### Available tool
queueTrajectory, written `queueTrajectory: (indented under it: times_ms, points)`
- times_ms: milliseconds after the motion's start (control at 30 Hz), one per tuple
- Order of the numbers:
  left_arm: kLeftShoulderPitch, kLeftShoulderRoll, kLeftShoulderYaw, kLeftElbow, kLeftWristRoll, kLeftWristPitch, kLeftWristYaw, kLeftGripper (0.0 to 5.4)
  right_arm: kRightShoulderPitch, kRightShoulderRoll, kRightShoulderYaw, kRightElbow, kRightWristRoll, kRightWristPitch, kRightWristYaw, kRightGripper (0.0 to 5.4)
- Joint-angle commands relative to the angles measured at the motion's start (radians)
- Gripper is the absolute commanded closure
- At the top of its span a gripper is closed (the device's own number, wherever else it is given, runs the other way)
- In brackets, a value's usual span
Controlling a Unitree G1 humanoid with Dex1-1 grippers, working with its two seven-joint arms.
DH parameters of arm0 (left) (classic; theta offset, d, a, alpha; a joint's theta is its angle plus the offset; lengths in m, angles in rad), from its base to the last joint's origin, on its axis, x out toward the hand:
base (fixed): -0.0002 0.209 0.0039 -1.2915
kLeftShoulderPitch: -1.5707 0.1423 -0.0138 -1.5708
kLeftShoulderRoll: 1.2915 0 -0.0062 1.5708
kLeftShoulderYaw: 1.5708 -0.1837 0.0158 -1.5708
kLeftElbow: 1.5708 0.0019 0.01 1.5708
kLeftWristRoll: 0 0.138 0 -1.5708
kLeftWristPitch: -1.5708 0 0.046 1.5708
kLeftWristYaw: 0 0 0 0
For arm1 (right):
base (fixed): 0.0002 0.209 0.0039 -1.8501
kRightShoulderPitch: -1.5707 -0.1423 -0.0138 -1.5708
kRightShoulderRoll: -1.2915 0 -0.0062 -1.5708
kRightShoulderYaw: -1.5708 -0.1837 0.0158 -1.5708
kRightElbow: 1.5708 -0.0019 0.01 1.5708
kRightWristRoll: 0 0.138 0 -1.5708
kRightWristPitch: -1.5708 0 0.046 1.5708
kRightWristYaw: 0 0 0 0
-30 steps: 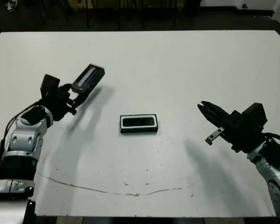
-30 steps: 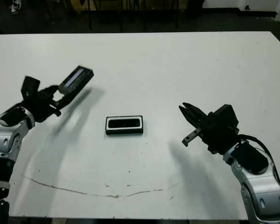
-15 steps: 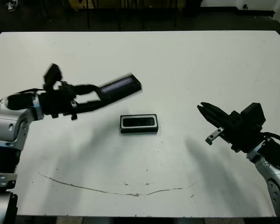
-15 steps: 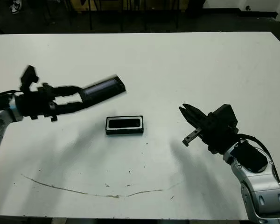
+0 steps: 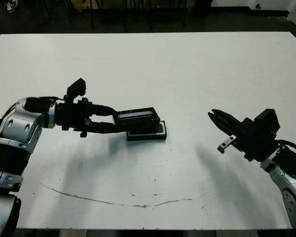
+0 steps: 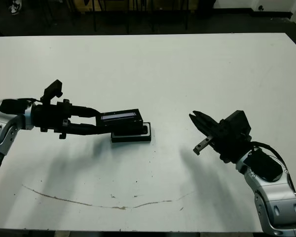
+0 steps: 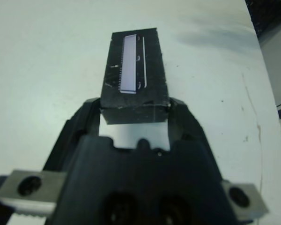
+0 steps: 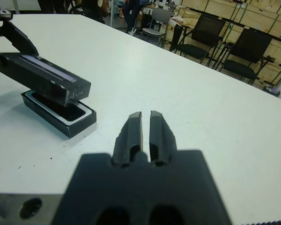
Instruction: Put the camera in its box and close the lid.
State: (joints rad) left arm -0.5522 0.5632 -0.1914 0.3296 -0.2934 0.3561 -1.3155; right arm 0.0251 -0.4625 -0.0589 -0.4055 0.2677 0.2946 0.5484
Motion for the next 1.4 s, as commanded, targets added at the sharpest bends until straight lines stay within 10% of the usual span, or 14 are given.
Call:
queueTrajectory:
  times_ms: [33,633,1400]
  points:
    - [-0.002,-0.015,-0.006,0.012,0.021,-0.019,0.018,2.95,0.005,-0.008,0.004,0.020,-0.004,-0.013,0.012,5.40]
    - [-0.121,-0.077,0.007,0.193,0.028,-0.104,-0.022,2.95,0.018,-0.013,0.014,0.015,-0.008,0.011,0.006,5.40]
    - [-0.313,-0.150,-0.085,0.631,0.245,-0.275,-0.205,2.95,0.034,-0.008,0.016,0.060,0.001,-0.072,0.046,5.40]
